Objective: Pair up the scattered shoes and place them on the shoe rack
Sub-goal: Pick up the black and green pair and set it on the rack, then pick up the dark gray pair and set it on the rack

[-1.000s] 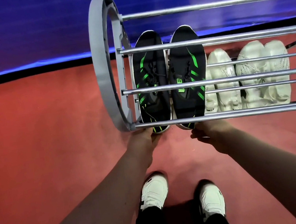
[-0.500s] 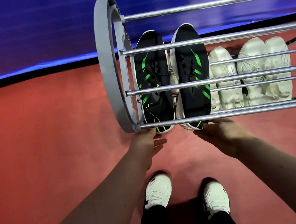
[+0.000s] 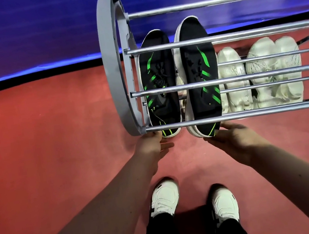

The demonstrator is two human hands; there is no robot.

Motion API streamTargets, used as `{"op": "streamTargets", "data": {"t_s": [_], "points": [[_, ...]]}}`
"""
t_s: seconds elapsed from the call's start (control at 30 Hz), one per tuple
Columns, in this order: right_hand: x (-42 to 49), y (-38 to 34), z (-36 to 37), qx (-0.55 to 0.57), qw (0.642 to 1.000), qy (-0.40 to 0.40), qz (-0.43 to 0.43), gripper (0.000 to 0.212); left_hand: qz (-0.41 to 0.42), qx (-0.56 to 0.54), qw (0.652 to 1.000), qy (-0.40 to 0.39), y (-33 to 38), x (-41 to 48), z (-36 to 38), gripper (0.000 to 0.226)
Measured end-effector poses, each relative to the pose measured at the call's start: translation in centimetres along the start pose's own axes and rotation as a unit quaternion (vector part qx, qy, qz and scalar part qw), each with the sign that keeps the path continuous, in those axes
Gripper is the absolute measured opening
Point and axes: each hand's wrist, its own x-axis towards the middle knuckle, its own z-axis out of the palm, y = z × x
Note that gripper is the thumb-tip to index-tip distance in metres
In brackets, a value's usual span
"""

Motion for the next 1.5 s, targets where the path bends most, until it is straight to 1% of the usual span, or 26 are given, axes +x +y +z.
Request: {"op": "streamTargets", "data": {"t_s": [0.3,0.43,0.57,0.73,0.8,0.87,1.0,1.2,1.27,1.4,1.5], "points": [[0.2,-1.3,0.9,-0.042,0.999,0.033,0.01,0.025,0.0,0.004,1.0,0.005,0.0,-0.1,-0.2,0.022],[0.4,-1.5,1.3,-0.139,0.989,0.041,0.018,0.023,0.001,0.014,1.0,0.0,0.1,0.0,-0.3,0.021],[0.7,-1.4,1.6,-0.22,0.974,0.057,0.002,0.017,0.0,0.034,0.999,-0.001,0.0,0.0,-0.4,0.02],[0.2,-0.9,1.2,-0.227,0.972,0.065,-0.001,0.01,-0.006,0.061,0.998,0.003,-0.1,-0.4,-0.5,0.019],[-0.5,-0.4,0.9,-0.213,0.973,0.084,0.008,0.013,-0.006,0.074,0.997,0.007,-0.2,-0.8,-0.6,0.017],[-1.7,0.0,0.8,-0.222,0.97,0.094,0.022,0.012,-0.007,0.087,0.996,0.007,-0.2,-1.5,-0.7,0.017],[-3.8,0.7,1.1,-0.291,0.952,0.084,0.033,0.013,-0.017,0.105,0.994,-0.004,-0.3,-3.6,-0.9,0.014],[-7.7,1.2,3.0,-0.37,0.927,0.049,0.035,0.017,-0.038,0.108,0.993,-0.023,-1.8,-7.1,-3.0,0.028],[-8.9,1.4,3.7,-0.403,0.914,0.034,0.038,0.018,-0.036,0.087,0.995,-0.016,-2.3,-8.1,-3.9,0.026],[-10.5,1.7,6.1,-0.504,0.864,0.015,0.021,0.019,-0.016,-0.01,1.0,-0.012,-3.5,-10.6,-7.0,0.014],[-11.1,3.2,8.5,-0.559,0.829,0.001,0.008,0.019,-0.002,-0.044,0.999,-0.006,-5.5,-11.8,-10.5,0.008]]}}
